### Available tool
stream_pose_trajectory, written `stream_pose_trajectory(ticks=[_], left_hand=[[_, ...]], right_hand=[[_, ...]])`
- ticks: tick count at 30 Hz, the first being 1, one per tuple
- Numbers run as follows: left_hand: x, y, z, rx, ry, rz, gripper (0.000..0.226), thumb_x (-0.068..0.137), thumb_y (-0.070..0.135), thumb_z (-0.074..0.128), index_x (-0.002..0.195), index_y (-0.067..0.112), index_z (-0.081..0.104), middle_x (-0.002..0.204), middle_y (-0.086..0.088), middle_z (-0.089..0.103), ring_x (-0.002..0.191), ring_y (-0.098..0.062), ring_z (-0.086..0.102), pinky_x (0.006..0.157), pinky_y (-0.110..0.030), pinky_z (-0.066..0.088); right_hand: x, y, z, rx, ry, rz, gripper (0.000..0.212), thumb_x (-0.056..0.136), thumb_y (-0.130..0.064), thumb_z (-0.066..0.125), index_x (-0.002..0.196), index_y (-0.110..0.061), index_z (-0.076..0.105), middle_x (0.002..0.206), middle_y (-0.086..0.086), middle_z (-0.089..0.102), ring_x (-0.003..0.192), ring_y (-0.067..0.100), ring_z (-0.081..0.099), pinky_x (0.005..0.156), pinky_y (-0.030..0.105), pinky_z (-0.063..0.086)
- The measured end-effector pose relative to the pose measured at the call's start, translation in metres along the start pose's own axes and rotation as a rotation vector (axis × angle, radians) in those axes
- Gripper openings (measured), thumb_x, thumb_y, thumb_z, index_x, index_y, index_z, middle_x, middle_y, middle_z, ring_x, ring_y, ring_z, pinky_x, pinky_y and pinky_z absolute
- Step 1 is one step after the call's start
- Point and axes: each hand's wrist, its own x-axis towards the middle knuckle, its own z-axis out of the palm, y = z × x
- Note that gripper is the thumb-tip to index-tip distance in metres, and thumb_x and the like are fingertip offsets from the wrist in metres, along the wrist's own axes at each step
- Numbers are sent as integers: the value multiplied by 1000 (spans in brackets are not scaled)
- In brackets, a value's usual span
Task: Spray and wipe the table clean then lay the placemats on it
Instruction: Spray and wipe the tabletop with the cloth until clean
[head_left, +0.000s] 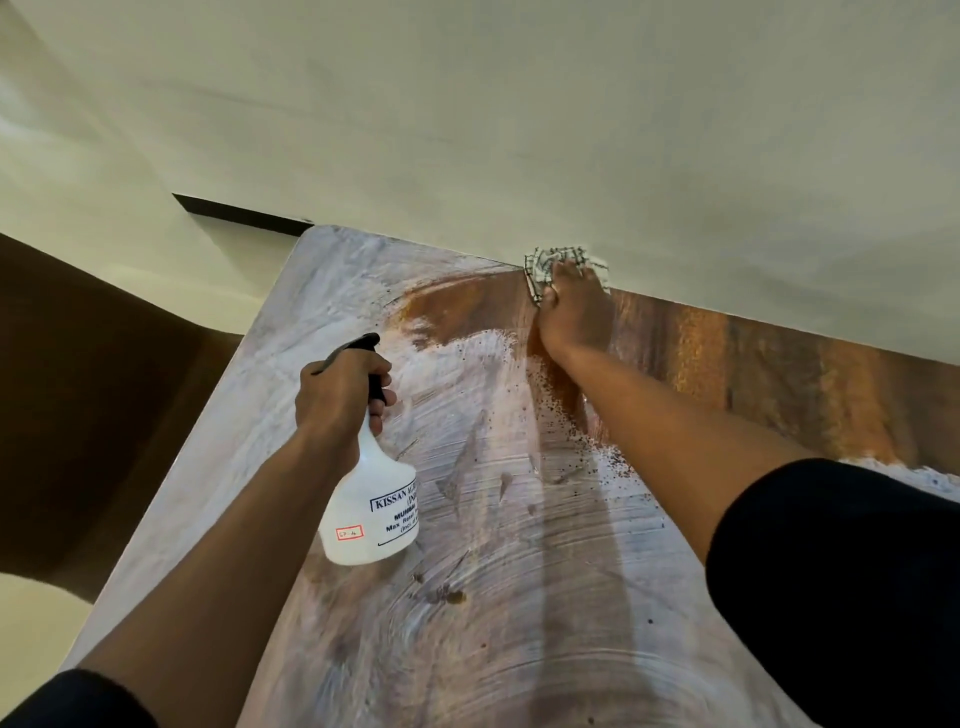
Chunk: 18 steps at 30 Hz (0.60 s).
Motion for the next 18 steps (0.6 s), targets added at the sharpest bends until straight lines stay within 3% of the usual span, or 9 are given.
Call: stream_pose_trajectory(ticks=[5,9,12,15,18], left_hand=[[3,1,-5,-5,-1,-3,36,85,8,64,110,31,77,65,-9,63,51,-20,46,46,-26,36],[8,1,-13,-16,16,-10,38,85,9,64,111,35,75,68,-9,63,50,-18,45,45,-26,36],[10,2,-17,-13,46,-34,27,83,9,65,100,27,76,64,-7,64,49,-19,46,47,-26,36],[14,3,-22,-2,63,-39,19,82,11,66,95,20,77,68,-11,64,48,-19,47,49,-29,36],[20,6,-28,-8,57,-32,34,82,12,66,113,17,77,76,-14,65,44,-15,49,46,-26,37]], right_hand=[[-3,-38,19,-51,41,23,45,98,-8,53,139,-23,59,149,-1,54,143,25,43,117,51,36],[-24,-103,38,16,-92,-240,48,99,-18,34,140,-25,58,151,-1,52,146,26,40,118,54,32],[-42,-143,53,18,-264,-485,48,102,-17,38,148,-26,49,160,-1,41,151,24,30,120,54,29],[-40,-143,49,-19,-402,-604,49,107,-26,39,156,-27,38,166,-5,28,155,19,19,123,48,23],[-27,-119,35,9,-291,-494,41,108,-26,37,147,-31,50,155,-4,47,146,21,40,117,48,30]])
